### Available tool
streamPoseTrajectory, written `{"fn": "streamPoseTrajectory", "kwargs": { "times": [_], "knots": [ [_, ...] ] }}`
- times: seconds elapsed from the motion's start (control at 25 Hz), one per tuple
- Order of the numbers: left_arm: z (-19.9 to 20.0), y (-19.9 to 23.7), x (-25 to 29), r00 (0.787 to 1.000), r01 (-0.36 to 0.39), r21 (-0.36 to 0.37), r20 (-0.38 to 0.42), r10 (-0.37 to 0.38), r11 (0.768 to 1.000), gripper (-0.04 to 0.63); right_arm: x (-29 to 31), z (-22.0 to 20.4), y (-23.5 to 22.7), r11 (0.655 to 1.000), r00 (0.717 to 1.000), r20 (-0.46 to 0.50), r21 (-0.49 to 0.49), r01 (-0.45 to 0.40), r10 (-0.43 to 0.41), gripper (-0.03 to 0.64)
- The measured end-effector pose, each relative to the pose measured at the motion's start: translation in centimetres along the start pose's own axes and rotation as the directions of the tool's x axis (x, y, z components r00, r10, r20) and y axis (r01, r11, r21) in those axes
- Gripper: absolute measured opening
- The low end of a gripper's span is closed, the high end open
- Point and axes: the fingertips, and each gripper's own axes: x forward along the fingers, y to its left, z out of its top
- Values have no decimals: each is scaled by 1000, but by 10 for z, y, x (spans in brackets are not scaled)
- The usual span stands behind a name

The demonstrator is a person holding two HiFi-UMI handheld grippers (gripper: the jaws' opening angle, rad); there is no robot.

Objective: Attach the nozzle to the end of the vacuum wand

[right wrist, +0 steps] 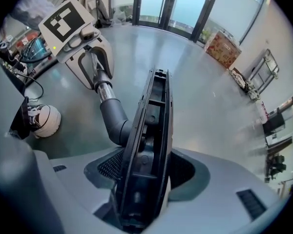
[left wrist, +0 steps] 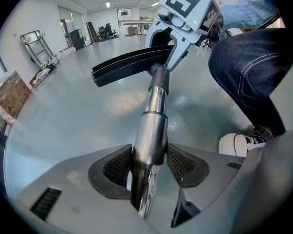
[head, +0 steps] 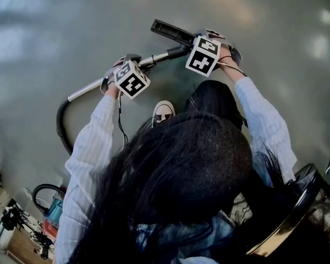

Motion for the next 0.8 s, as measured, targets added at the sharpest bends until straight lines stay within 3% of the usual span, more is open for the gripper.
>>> {"fn": "streamPoseTrajectory", "kwargs": {
  "times": [0.4,0.8],
  "knots": [
    [5,-9,9,1000,4,21,-29,-3,1000,224,9,-4,8,999,999,10,-11,53,-53,259],
    [-1,-9,29,997,16,23,-71,-15,1000,225,36,-15,13,999,999,-11,27,32,-32,259]
  ]
}}
